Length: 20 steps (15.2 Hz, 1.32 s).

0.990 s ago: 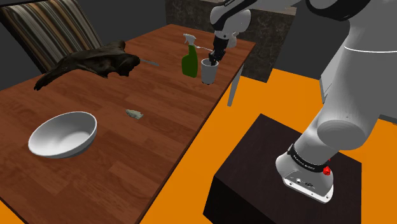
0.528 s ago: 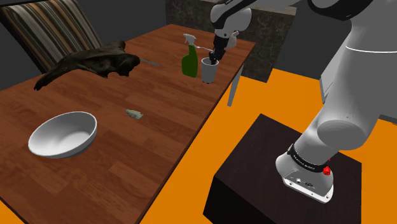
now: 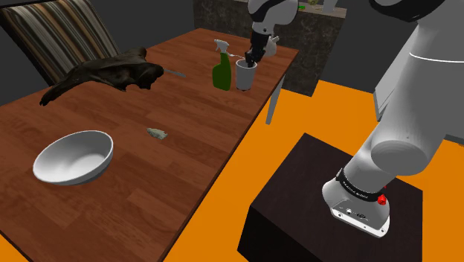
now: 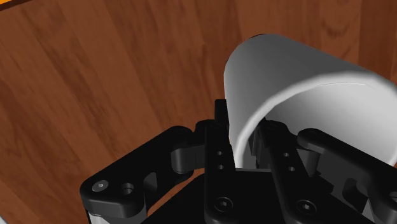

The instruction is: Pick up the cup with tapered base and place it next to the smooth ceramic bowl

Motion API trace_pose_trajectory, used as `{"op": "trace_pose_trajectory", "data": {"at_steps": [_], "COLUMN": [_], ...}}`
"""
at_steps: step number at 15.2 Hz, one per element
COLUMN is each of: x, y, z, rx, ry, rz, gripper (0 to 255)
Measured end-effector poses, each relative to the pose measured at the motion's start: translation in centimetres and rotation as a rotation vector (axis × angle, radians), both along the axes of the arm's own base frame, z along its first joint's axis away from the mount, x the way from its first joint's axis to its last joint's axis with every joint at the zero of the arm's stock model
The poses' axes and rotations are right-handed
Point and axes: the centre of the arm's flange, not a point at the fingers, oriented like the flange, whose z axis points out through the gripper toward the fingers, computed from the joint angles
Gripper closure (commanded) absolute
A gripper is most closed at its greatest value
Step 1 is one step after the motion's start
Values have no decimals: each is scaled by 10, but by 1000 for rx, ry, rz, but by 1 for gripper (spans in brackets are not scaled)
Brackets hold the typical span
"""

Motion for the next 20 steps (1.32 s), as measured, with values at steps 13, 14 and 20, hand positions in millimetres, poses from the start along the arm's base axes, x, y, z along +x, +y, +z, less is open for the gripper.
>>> {"op": "trace_pose_trajectory", "data": {"at_steps": [13,14,20], "x": [1,1,0], "y": [-1,-1,-1], "z": [70,75,106], "rx": [0,0,0], "ry": [0,0,0], "rz": [0,0,0], "gripper": [255,255,255]}}
